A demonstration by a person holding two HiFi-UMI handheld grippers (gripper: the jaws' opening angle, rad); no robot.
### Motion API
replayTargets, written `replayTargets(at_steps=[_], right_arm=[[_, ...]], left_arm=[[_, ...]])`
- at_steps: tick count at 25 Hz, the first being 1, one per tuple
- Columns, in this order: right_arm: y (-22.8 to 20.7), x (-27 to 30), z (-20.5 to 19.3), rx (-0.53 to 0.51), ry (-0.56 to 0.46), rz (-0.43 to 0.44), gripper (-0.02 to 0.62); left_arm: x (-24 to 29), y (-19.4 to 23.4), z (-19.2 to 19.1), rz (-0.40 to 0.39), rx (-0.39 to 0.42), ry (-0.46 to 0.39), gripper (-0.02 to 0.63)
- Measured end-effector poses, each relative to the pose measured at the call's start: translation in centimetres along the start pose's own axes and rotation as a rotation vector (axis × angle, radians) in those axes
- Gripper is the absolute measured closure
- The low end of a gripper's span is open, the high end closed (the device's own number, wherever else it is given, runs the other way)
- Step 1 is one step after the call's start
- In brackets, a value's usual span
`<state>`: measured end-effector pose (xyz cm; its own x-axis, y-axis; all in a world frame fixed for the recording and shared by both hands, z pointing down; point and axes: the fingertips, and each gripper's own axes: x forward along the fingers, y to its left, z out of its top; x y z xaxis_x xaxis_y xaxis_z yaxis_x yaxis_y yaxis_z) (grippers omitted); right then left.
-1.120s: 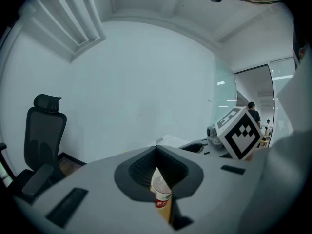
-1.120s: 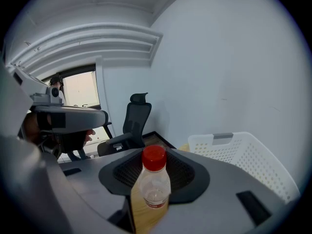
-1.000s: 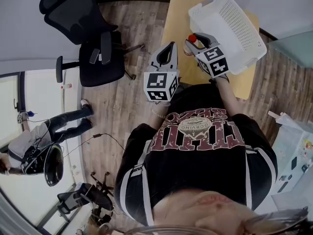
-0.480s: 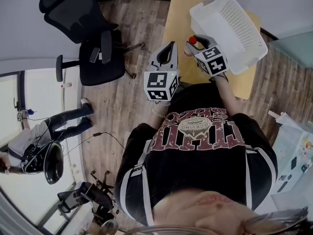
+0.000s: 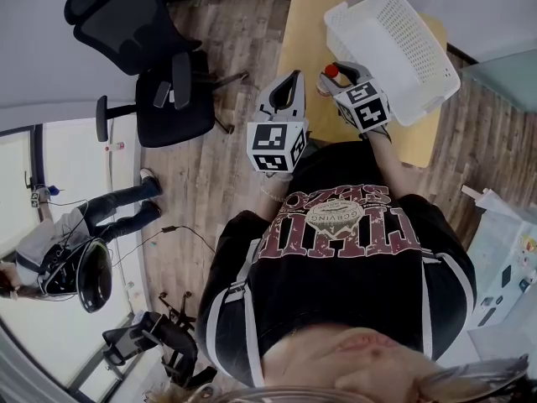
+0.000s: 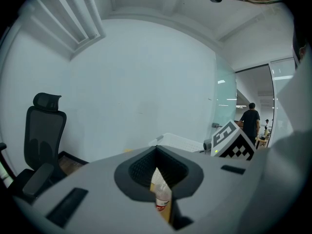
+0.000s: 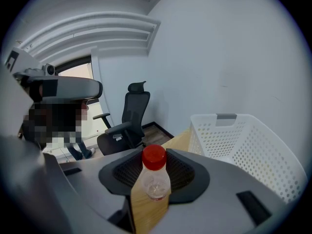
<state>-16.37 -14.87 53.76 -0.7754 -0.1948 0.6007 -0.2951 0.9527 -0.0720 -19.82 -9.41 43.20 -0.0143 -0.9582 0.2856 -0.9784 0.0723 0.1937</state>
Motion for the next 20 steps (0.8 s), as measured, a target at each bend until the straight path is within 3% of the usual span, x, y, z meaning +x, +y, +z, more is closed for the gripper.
replayTargets(at_steps=[20], right_arm=[[1.1,-1.0,-0.9,-0.031,-0.022,-0.002,0.442]], left_arm=[[0.5,-1.2,-0.4,-0.034,0.005,0.017,0.565]])
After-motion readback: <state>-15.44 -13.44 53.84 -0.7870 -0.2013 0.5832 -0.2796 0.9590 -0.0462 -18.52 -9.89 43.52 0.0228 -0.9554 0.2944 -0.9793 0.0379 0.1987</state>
